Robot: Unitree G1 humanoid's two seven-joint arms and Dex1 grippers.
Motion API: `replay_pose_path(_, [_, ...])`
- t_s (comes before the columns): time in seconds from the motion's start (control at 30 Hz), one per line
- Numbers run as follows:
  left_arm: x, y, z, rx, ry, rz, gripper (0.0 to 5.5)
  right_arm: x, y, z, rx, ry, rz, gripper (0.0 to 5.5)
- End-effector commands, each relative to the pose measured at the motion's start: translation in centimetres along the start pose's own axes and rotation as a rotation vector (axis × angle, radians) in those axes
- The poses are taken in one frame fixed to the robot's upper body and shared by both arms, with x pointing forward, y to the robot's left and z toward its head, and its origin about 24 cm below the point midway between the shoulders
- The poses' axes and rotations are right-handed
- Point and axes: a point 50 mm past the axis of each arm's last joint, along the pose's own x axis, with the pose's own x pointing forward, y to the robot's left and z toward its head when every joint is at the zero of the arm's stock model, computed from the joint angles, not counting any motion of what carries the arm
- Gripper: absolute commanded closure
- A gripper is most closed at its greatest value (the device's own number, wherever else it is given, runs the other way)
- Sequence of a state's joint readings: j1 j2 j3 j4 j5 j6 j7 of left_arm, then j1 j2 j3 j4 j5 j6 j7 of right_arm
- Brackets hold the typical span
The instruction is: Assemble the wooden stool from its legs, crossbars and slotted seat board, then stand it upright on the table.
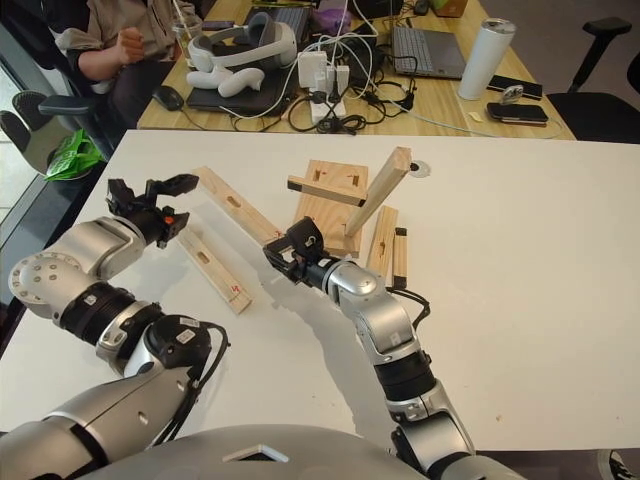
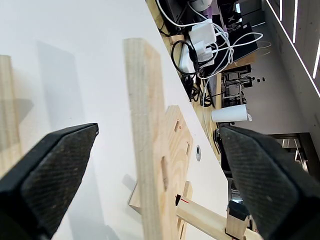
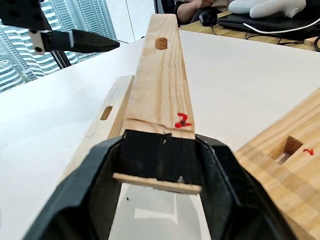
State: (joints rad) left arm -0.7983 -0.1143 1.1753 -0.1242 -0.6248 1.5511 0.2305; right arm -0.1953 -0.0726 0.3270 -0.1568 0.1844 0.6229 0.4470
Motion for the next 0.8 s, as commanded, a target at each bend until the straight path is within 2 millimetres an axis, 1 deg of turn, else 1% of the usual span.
replay_pose_path(0.03, [0.7,-1.9,-1.1,0.018,0.066,-0.083,0.98,-0.4,0.4,0.3,0.036,-0.02,0.021,3.45])
replay_pose_path(0.13, [0.6,-1.6,-1.9,0.067,0.099,-0.066,0.98,-0.4,0.7,0.5,0.042,-0.032,0.023,3.45])
replay_pose_path(0.27, [0.6,-1.4,-2.1,0.098,0.106,-0.05,0.98,-0.5,1.0,0.8,0.041,-0.044,0.04,3.45])
replay_pose_path(0.37, [0.6,-1.4,-2.3,0.187,0.112,-0.013,0.98,-0.7,0.9,1.4,0.02,-0.06,0.034,3.45])
replay_pose_path(0.53, [0.5,-1.2,-2.5,0.239,0.112,0.007,0.98,-0.9,1.1,2.1,0.006,-0.082,0.04,3.45])
replay_pose_path(0.7, [0.7,-1.1,-2.2,0.261,0.091,0.022,0.98,-1.3,1.3,2.1,-0.008,-0.073,0.059,3.45])
replay_pose_path(0.8, [0.9,-1.3,-1.7,0.267,0.068,0.026,0.98,-2.2,1.4,1.8,-0.011,-0.062,0.084,3.45])
